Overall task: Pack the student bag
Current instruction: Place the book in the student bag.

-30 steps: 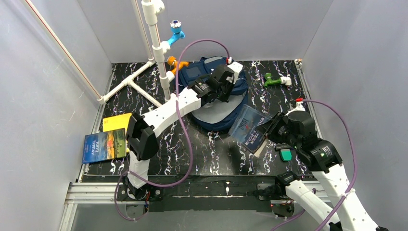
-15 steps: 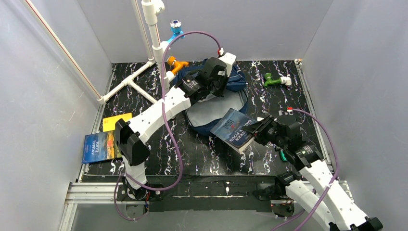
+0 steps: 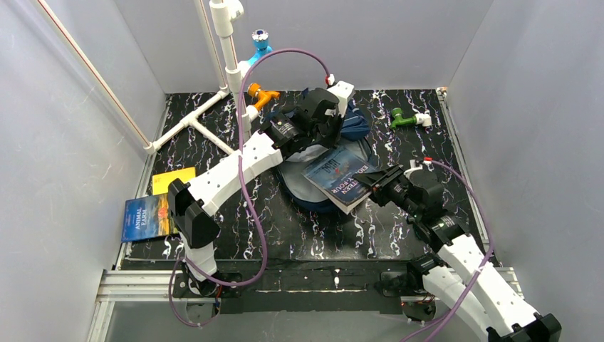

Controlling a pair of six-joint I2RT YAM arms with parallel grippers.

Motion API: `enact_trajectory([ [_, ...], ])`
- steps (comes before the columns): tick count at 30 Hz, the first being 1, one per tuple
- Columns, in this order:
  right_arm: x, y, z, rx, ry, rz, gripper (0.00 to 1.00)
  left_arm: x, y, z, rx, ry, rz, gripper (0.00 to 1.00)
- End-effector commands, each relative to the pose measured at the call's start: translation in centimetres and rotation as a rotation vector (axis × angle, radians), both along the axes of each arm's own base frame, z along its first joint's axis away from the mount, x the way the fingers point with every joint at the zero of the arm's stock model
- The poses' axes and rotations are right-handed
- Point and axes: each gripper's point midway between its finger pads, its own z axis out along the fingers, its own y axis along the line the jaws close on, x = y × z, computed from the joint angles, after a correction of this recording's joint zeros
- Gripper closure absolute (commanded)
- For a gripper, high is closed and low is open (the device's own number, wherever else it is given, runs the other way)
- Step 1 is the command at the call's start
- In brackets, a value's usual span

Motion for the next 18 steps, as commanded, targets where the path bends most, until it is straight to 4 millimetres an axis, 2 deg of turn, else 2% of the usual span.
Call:
enact_trajectory([
  [1,2.5,-0.2,4.6,0.144,-0.181,-0.091,0.99,-2.0,0.3,9.0,-0.207,-0.113,-0.021,1.0],
  [4,4.3,-1.2,3.5,0.083,-0.209,-0.177,0.99,-2.5,0.5,9.0,-0.214,-0.104,-0.019,1.0],
  [7,5.6,-1.3,2.5,0.09,-0.228,-0.209,0.99,-2.9,0.6,9.0,-0.22,-0.094,-0.024,1.0],
  [10,6.9,-0.4,2.6,0.118,-0.272,-0.197,0.99,-3.2,0.6,8.9,-0.227,-0.077,-0.028,1.0],
  [15,8.9,0.6,4.1,0.13,-0.38,-0.192,0.99,-3.7,0.3,8.7,-0.245,-0.042,-0.038,1.0],
  [18,10.4,1.1,3.6,0.15,-0.382,-0.205,0.99,-3.9,-0.2,8.5,-0.255,-0.02,-0.048,1.0],
])
